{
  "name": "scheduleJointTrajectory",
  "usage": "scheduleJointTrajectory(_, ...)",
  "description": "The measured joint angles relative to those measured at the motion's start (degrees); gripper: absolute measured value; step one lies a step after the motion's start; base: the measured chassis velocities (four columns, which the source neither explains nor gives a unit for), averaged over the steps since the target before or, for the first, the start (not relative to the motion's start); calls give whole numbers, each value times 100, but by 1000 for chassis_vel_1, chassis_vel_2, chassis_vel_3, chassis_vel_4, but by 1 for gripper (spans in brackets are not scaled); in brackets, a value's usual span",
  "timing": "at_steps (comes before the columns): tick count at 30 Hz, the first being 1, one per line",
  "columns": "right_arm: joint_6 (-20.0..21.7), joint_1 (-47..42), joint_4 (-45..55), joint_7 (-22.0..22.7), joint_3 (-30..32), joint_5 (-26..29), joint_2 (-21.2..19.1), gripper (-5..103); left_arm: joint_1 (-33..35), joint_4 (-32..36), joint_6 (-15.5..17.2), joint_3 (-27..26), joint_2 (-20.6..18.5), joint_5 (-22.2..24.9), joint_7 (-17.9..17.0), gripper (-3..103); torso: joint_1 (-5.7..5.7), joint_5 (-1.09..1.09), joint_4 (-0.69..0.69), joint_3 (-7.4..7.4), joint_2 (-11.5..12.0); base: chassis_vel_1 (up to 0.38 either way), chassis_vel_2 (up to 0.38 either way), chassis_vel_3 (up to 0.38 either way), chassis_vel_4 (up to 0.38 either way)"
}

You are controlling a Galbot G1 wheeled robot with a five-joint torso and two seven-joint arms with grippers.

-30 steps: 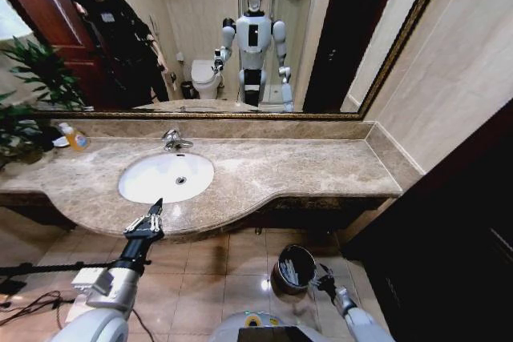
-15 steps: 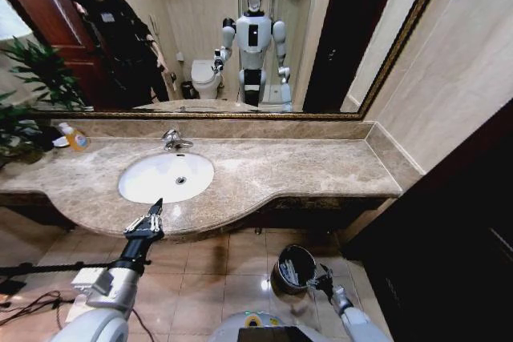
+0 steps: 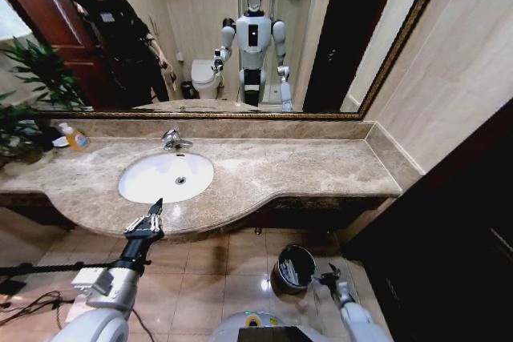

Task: Pick up the trash from the sink and place it in the trash bin.

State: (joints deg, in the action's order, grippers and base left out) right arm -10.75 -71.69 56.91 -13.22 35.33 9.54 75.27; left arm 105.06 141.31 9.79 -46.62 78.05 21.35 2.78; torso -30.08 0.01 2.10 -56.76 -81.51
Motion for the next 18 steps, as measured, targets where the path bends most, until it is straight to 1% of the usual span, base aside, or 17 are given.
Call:
scheduleJointTrajectory(3, 407, -424, 1262, -70, 18, 622, -248, 100, 0, 0, 0, 0, 0, 0, 0, 0, 0, -4, 1, 0, -1, 0, 0, 0, 0)
scheduleJointTrajectory(4, 407, -424, 1262, -70, 18, 622, -248, 100, 0, 0, 0, 0, 0, 0, 0, 0, 0, -4, 1, 0, -1, 0, 0, 0, 0)
scheduleJointTrajectory(5, 507, -576, 1665, -95, 44, 825, -331, 100, 0, 0, 0, 0, 0, 0, 0, 0, 0, -3, 1, 0, -1, 0, 0, 0, 0)
scheduleJointTrajectory(6, 585, -808, 2329, -99, 98, 1127, -445, 100, 0, 0, 0, 0, 0, 0, 1, 0, 0, 1, 0, 0, -1, 0, 0, 0, 0)
scheduleJointTrajectory(7, 585, -808, 2329, -99, 98, 1127, -445, 100, 0, 0, 0, 0, 0, 0, 1, 0, 0, 1, 0, 0, -1, 0, 0, 0, 0)
scheduleJointTrajectory(11, 583, -1401, 3830, 43, 273, 1638, -676, 100, 0, 0, 0, 0, 0, 0, 0, 0, 0, -1, 1, 0, -1, 0, 0, 0, 0)
scheduleJointTrajectory(12, 583, -1401, 3830, 43, 273, 1638, -676, 100, 0, 0, 0, 0, 0, 0, 0, 0, 0, -1, 1, 0, -1, 0, 0, 0, 0)
scheduleJointTrajectory(15, 582, -1710, 4674, 181, 455, 1724, -714, 100, 0, 0, 0, 0, 0, 0, 0, 0, 1, 0, 0, 0, -1, 0, 0, 0, 0)
scheduleJointTrajectory(16, 582, -1710, 4674, 181, 455, 1724, -714, 100, 0, 0, 0, 0, 0, 0, 0, 0, 1, 0, 0, 0, -1, 0, 0, 0, 0)
scheduleJointTrajectory(18, 583, -1819, 5082, 323, 564, 1724, -661, 100, 0, 0, 0, 0, 0, 0, 0, 0, 0, -1, 1, 1, -1, 0, 0, 0, 0)
